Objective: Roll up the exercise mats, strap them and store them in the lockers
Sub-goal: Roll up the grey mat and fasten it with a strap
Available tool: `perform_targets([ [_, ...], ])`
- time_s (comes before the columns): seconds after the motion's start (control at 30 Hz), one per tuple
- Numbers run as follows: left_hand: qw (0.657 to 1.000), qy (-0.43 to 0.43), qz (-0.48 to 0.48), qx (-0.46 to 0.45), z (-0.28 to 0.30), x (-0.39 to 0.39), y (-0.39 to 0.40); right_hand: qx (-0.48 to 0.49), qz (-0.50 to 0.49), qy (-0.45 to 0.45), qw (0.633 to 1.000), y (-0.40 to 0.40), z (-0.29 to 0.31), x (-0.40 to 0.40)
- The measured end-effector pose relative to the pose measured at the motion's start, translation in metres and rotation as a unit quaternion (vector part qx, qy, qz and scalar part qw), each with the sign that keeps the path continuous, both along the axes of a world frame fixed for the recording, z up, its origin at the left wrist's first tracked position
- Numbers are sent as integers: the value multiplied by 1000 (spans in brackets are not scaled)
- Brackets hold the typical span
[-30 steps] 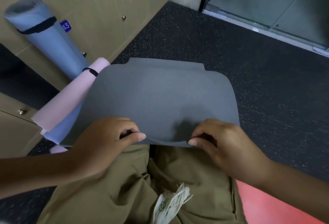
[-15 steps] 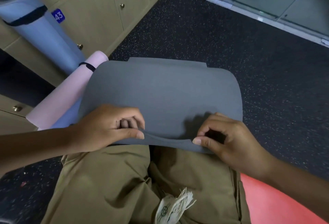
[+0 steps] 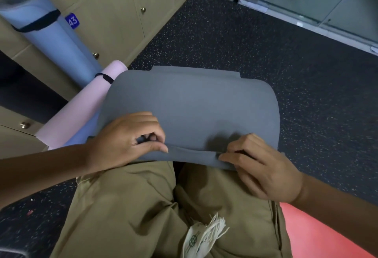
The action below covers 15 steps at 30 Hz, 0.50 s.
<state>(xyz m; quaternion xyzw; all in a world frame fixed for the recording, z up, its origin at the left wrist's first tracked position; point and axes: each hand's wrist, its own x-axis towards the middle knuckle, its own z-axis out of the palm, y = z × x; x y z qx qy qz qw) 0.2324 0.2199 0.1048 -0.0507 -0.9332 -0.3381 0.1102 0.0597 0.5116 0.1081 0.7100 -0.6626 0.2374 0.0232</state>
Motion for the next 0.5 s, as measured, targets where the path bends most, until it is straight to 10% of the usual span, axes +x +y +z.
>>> perform_targets([
  [0.5,944,90,-80,-308,22,24,15,40,-69,88,993,-3,13,10],
])
